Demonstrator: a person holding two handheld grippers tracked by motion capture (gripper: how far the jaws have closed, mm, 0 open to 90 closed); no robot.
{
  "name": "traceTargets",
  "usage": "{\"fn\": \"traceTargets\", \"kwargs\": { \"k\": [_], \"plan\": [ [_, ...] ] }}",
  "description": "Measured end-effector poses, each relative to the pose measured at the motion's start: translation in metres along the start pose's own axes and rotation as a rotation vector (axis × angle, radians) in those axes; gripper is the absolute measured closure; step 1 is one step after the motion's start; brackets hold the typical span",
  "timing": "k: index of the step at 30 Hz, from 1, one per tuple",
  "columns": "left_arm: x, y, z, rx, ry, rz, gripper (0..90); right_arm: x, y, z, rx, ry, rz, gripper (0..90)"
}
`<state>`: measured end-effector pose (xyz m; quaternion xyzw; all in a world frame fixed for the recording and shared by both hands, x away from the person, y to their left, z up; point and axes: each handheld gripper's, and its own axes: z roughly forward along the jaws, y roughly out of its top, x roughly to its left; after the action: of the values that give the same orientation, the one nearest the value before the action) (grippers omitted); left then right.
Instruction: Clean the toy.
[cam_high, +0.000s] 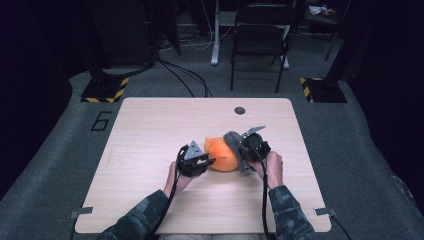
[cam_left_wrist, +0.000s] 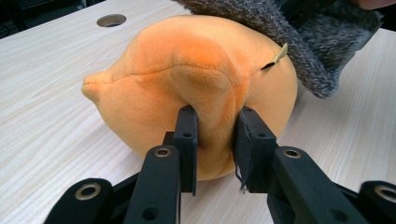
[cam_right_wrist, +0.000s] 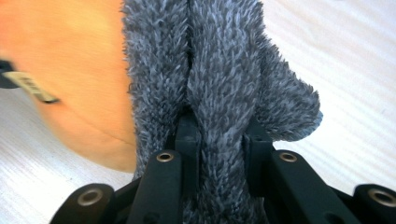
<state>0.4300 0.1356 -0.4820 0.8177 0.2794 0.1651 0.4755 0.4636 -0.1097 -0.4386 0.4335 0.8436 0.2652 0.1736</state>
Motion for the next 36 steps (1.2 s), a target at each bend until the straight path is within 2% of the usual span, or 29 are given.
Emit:
{"fn": "traceTargets", "kwargs": {
  "k": [2,5,6,8,12,15,18,20,21,25,28,29,32,33,36],
  "plan": [
    [0.0,0.0,0.0,0.003,-0.008,0.002,71.7,-0.007,-0.003,0.004,0.012,0.025,0.034,73.1],
    [0.001,0.0,0.001,-0.001,-0.005,-0.003,71.6,-0.015,-0.007,0.009,0.04,0.026,0.072,73.1],
    [0.002,0.0,0.001,0.001,-0.007,-0.007,71.6,-0.017,-0.009,0.012,0.043,0.01,0.073,73.1],
    [0.001,0.0,0.0,0.003,-0.001,-0.005,71.6,-0.021,-0.014,0.021,0.086,-0.016,0.085,73.1],
    [0.001,0.0,0.0,0.0,-0.003,-0.004,71.7,-0.027,-0.023,0.034,0.135,-0.026,0.107,73.1],
    [0.003,-0.001,0.0,0.003,-0.01,-0.006,71.7,-0.029,-0.022,0.033,0.136,-0.036,0.102,73.0],
    [0.005,-0.001,0.0,0.005,-0.006,-0.006,71.7,-0.029,-0.018,0.023,0.107,-0.054,0.094,73.1],
    [0.005,-0.001,-0.001,0.009,-0.005,-0.011,71.7,-0.027,-0.013,0.014,0.08,-0.047,0.098,73.2],
    [0.004,-0.001,-0.001,0.013,-0.006,-0.009,71.7,-0.026,-0.009,0.005,0.05,-0.049,0.075,73.2],
    [0.004,0.0,0.0,0.011,-0.011,-0.003,71.7,-0.012,0.005,-0.021,-0.051,-0.037,0.04,73.3],
    [0.004,0.0,0.0,0.005,-0.011,-0.008,71.7,0.002,0.016,-0.037,-0.138,0.027,0.009,73.2],
    [0.004,-0.001,0.0,0.006,-0.01,-0.009,71.7,0.011,0.019,-0.04,-0.151,0.042,-0.023,73.2],
    [0.003,0.0,-0.001,0.013,-0.009,-0.002,71.7,0.031,0.023,-0.038,-0.165,0.1,-0.067,73.2],
    [0.002,0.0,0.0,0.011,-0.002,-0.003,71.7,0.037,0.024,-0.037,-0.159,0.094,-0.101,73.2],
    [0.002,-0.001,0.001,0.002,0.002,-0.003,71.8,0.046,0.024,-0.028,-0.13,0.059,-0.147,73.2]
  ]
}}
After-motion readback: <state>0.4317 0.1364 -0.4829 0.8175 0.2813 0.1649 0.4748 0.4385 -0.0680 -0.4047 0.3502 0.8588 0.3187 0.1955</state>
